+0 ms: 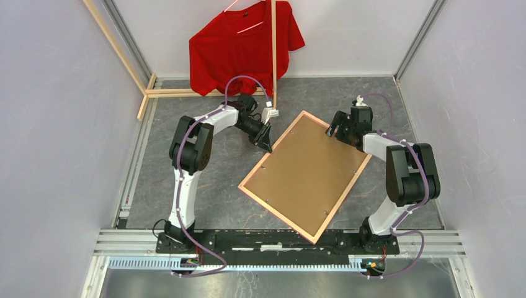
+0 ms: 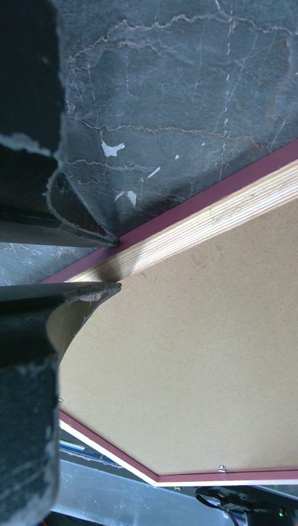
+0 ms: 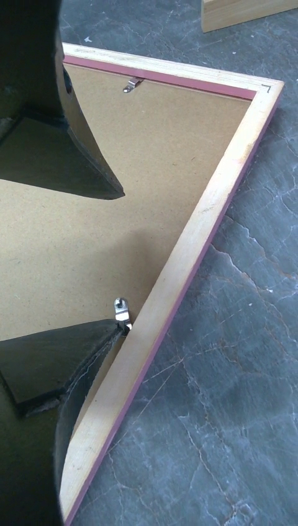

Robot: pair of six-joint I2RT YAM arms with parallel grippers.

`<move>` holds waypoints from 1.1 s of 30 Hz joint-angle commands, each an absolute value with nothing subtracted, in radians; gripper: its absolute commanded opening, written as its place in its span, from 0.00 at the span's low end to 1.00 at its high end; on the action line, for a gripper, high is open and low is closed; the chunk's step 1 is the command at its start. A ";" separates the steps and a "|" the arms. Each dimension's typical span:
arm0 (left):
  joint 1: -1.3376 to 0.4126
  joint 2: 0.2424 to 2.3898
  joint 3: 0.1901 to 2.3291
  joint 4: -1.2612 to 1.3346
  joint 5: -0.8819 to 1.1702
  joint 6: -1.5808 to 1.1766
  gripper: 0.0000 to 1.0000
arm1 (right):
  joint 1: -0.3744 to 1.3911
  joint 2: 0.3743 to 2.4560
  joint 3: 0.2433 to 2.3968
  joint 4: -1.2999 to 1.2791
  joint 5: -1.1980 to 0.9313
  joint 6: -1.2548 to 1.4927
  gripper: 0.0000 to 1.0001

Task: Put the photo into the frame
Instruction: Install the photo frame at the center of the board.

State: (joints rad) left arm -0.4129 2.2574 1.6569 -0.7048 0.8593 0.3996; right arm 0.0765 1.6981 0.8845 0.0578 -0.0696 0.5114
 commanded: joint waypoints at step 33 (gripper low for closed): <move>-0.444 2.291 1.634 -0.782 0.766 0.512 0.29 | 0.075 1.645 0.770 0.217 -0.095 0.569 0.75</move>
State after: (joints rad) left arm -0.4149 2.2574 1.6577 -0.7200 0.8642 0.4164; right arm 0.0711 1.6630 0.7753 0.2272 -0.1001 0.5716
